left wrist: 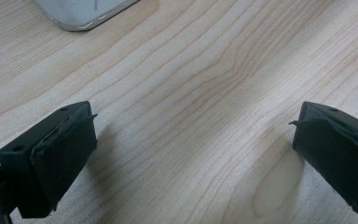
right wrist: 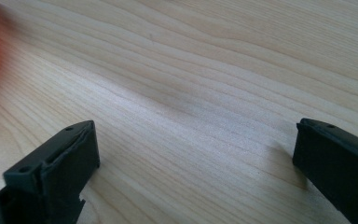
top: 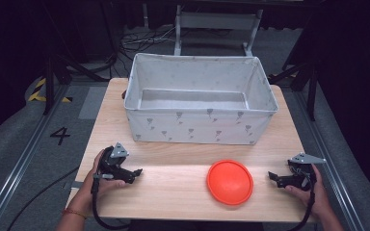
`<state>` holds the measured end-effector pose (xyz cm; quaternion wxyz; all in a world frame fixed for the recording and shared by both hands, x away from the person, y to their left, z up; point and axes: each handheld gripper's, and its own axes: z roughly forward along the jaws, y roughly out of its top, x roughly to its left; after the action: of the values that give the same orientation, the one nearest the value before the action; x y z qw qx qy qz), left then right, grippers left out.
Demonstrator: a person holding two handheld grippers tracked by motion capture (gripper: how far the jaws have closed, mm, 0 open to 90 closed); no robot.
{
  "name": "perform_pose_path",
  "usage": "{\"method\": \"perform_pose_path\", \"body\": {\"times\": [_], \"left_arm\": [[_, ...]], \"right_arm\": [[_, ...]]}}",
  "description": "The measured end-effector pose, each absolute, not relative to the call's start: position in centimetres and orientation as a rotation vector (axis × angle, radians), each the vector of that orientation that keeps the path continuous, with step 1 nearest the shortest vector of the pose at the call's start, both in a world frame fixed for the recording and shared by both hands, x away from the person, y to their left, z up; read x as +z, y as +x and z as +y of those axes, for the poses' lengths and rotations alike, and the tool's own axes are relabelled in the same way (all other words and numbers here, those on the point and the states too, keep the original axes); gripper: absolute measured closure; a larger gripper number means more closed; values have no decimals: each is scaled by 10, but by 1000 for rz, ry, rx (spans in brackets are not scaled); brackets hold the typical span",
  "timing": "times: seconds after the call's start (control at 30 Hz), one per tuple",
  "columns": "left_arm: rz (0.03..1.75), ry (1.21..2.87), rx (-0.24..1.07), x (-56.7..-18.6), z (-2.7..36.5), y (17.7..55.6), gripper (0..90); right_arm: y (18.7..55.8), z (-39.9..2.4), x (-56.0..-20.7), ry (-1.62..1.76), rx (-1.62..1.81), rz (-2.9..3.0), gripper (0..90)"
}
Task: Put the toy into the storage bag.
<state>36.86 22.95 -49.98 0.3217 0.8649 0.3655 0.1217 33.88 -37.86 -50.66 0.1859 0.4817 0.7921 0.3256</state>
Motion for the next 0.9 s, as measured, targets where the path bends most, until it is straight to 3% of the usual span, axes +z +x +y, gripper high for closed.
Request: {"method": "perform_pose_path", "body": {"times": [0.4, 0.5, 0.53, 0.63, 0.7, 0.9], "left_arm": [[968, 2268, 323, -500, 230, 367, 5], [969, 2266, 317, -500, 230, 367, 5], [970, 2266, 317, -500, 230, 367, 5], [970, 2267, 319, -500, 230, 367, 5], [970, 2266, 318, -500, 230, 367, 5], [970, 2266, 317, -500, 230, 367, 5]], "right_arm": [[340, -379, -504, 1359, 888, 2263, 12], [340, -379, -503, 1353, 890, 2264, 71], [339, -380, -499, 1336, 922, 2261, 244], [337, -376, -495, 1313, 935, 2273, 166], [334, -373, -490, 1295, 995, 2275, 240], [328, -357, -477, 1234, 1071, 2310, 238]]}}
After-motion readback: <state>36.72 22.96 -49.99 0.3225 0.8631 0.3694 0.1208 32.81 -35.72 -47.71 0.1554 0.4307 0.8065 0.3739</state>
